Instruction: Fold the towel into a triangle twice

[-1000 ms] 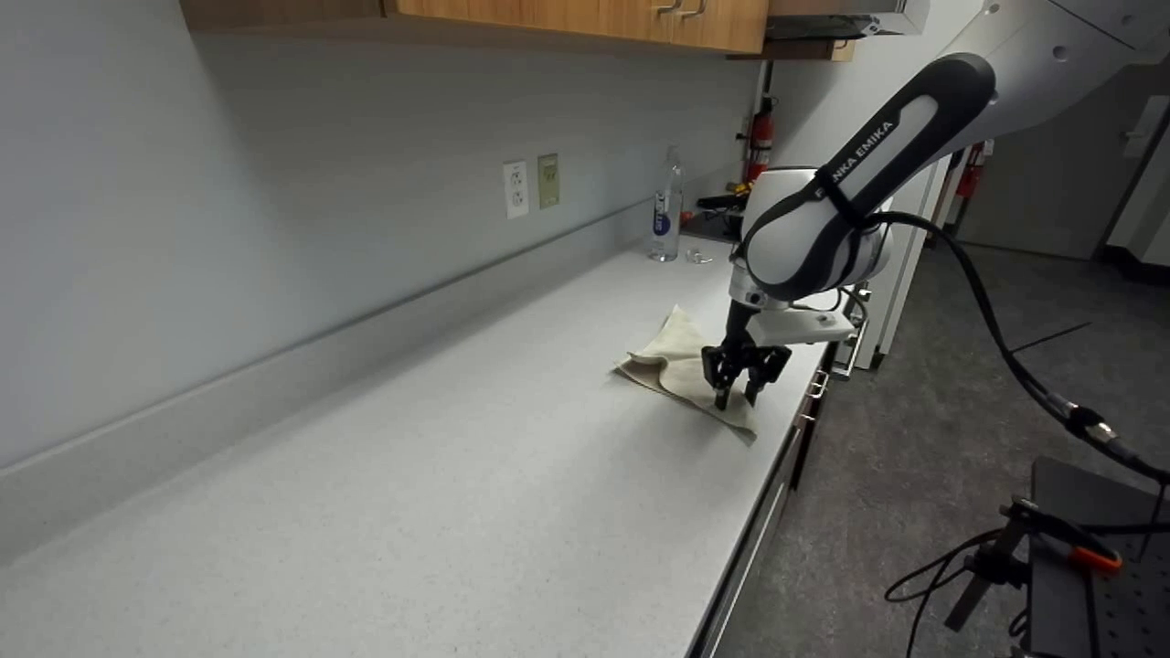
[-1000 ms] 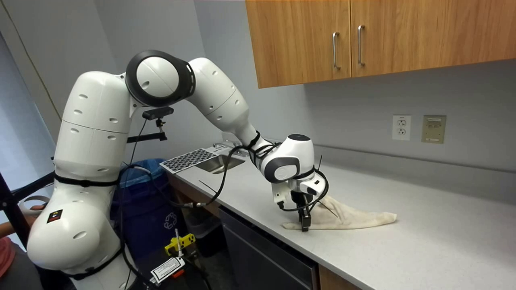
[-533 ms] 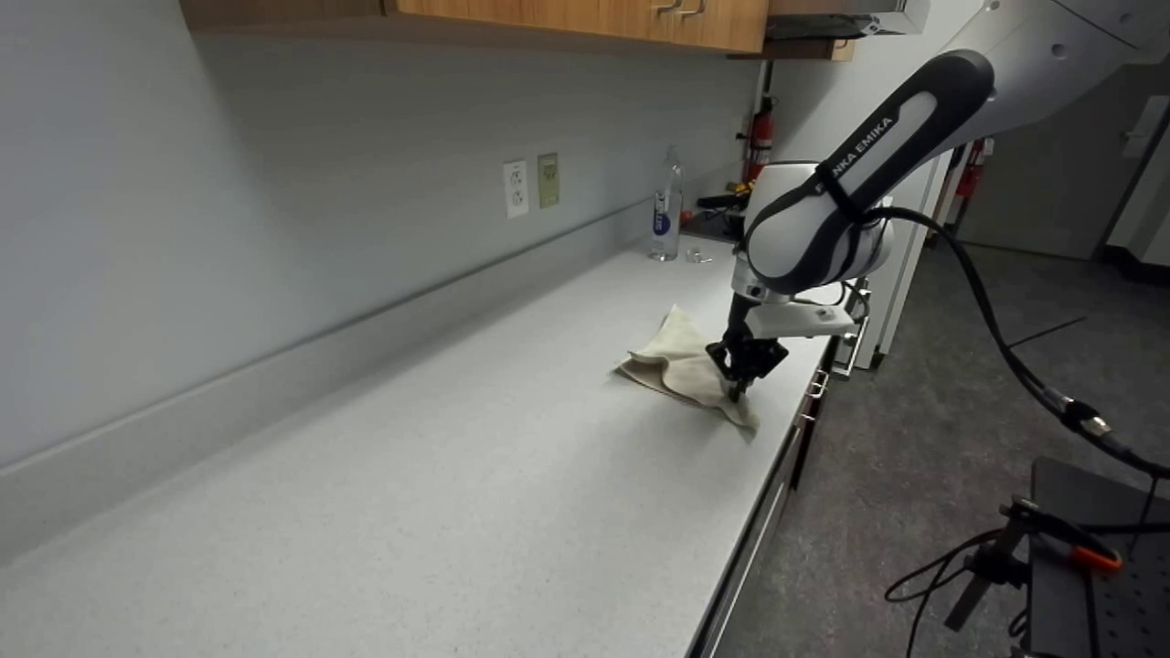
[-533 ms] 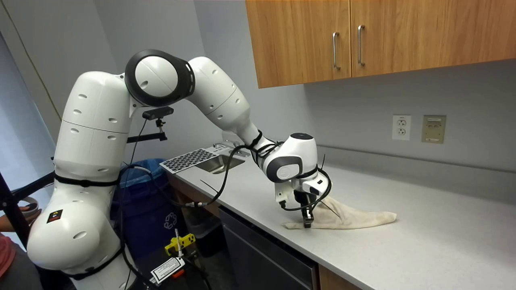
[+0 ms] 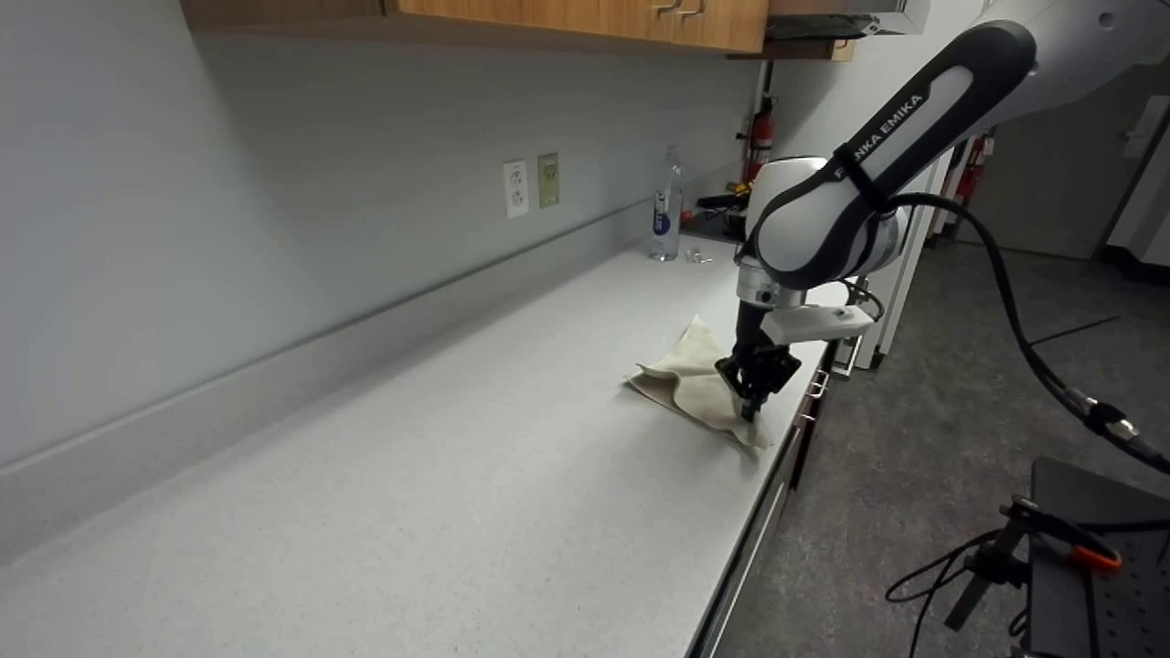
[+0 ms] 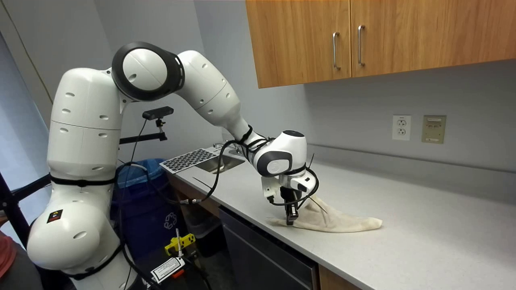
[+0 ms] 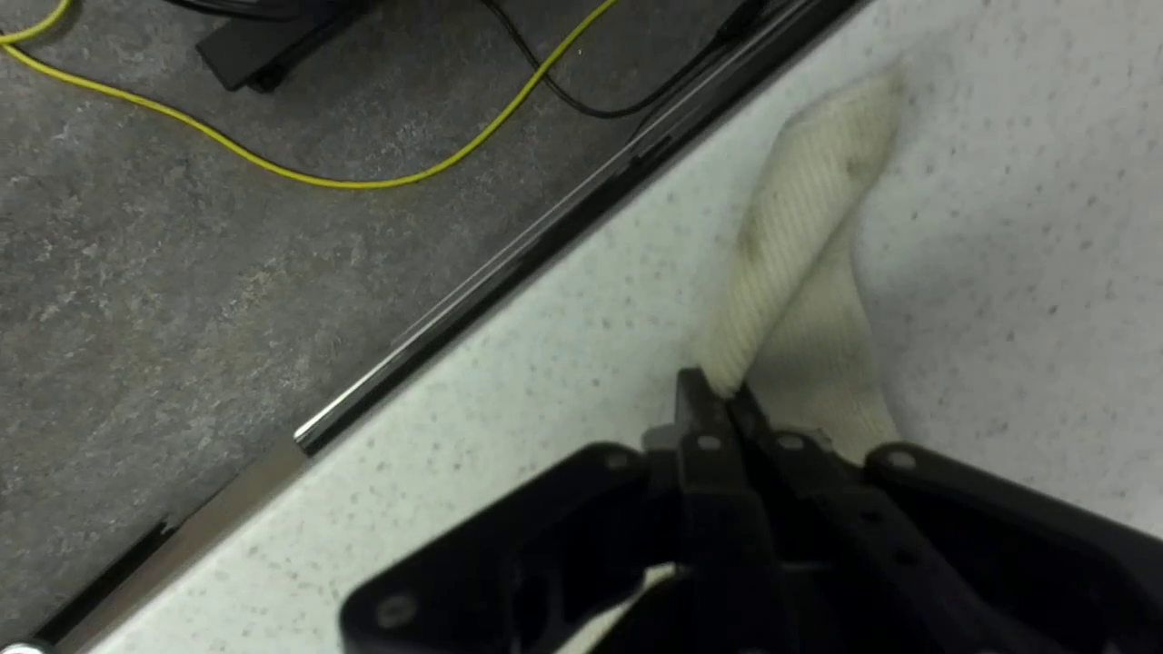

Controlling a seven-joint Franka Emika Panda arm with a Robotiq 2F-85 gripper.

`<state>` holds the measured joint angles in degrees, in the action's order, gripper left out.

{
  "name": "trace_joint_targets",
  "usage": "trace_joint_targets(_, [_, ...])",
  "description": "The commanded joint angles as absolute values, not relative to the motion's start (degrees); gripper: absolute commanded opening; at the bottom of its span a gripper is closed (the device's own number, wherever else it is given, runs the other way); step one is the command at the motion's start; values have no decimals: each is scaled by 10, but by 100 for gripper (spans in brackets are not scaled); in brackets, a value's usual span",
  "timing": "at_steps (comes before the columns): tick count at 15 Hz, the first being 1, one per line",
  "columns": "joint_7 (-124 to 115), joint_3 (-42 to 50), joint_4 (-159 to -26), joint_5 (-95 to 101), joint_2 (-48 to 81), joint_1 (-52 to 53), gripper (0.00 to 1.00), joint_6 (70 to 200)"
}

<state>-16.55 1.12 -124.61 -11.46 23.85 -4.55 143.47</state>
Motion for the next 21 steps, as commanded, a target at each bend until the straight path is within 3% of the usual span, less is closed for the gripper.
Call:
trace_joint_targets(1, [-129,1,-1279,-146,186,-50,1,1383])
trace_joint_targets(10, [-188,63,-1187,-196,244,-87,1,1384])
trace_joint_targets(21, [-260,59,-992,-344,374,-137,1,1296])
